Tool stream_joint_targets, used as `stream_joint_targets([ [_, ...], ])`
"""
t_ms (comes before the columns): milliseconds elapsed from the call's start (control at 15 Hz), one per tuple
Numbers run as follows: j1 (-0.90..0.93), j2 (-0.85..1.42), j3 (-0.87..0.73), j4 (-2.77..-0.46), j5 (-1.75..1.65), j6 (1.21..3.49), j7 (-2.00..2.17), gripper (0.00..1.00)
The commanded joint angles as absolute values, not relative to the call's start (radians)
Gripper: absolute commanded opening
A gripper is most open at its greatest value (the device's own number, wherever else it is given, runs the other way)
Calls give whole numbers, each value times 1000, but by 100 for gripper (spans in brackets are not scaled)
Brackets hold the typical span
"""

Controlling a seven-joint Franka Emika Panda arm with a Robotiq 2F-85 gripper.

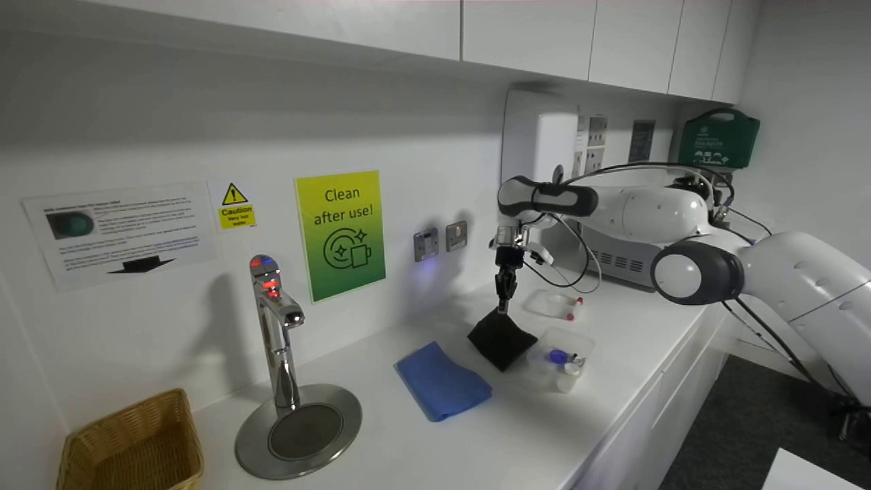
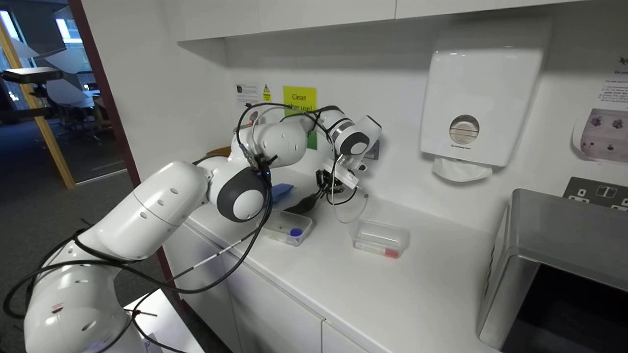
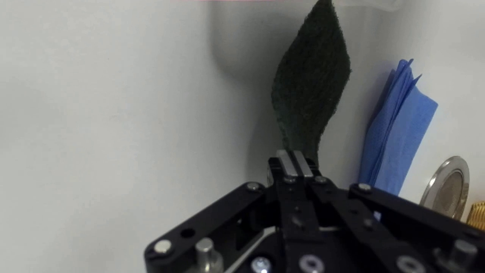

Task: Put the black object in the left bowl

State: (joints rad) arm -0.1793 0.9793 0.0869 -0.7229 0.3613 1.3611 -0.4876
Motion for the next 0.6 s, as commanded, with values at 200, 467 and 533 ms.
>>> stream_joint_targets([
  [200, -154, 916, 92, -719, 369, 1342, -446, 0],
  [467, -147, 876, 96, -743, 375, 1331, -450, 0],
  [533, -145, 861, 89, -756, 367, 1347, -447, 0],
])
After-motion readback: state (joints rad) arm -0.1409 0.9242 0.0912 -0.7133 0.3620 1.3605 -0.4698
